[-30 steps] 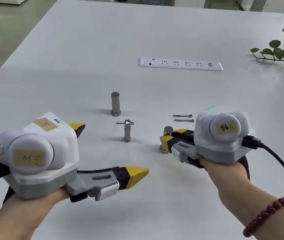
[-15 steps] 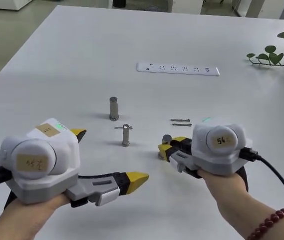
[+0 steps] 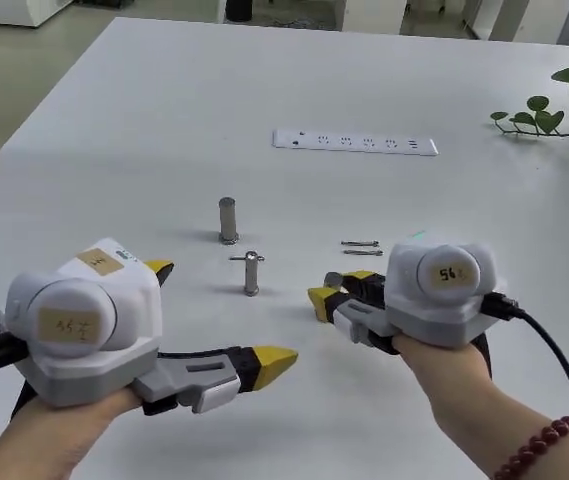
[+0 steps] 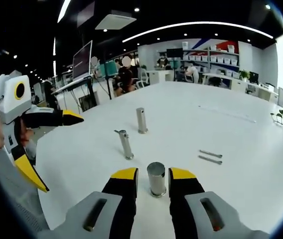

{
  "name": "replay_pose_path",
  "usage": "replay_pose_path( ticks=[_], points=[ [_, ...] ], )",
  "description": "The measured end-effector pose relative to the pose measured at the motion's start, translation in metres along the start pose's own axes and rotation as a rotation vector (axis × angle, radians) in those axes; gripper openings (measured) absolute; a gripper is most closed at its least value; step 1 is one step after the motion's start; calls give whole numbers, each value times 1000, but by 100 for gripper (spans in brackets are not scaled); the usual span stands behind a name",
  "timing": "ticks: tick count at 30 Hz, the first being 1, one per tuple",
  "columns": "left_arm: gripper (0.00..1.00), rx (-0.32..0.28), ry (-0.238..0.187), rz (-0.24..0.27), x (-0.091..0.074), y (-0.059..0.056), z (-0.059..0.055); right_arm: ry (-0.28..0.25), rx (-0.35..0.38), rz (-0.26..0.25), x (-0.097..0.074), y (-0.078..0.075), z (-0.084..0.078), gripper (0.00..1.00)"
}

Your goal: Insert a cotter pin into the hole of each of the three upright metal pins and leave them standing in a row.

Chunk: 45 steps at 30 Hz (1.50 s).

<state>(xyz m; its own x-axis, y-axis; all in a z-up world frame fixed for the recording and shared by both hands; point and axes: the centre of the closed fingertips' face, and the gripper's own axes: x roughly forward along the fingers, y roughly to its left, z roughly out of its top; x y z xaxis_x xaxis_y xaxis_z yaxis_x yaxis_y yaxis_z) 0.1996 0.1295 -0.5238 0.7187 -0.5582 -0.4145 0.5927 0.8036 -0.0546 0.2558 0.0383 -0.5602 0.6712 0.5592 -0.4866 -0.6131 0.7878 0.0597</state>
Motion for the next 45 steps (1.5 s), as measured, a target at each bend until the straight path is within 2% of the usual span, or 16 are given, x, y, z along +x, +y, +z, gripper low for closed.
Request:
replay_pose_path(
  ticks=[7,10,16,22,27,33,36,45],
  points=[
    [97,0,-3,2,0,1,0,-4,14,31,-10,-1,8,29],
    [97,4,-2,-1,0,0,0,18,16,65,-15,0,10,29],
    [97,9,-8,-8,0,-2,2,34,6,98,-25,-2,19,29],
    [97,2,-19,-9,0,-2,4,91,-99,101,-28,-11,21,27],
    [97,1,-22,-11,-1,-4,5,97,-118,117,-25,-20,29,26],
    [96,5,-12,-11,-1,-5,4,181,-203,126,-19,-33,26,25],
    [96,5,-12,-10,-1,-5,4,224,-283,113,-15,-45,23,22],
    [94,15,-4,-5,-2,-3,2,340,-365,126,1,-71,5,20]
  ],
)
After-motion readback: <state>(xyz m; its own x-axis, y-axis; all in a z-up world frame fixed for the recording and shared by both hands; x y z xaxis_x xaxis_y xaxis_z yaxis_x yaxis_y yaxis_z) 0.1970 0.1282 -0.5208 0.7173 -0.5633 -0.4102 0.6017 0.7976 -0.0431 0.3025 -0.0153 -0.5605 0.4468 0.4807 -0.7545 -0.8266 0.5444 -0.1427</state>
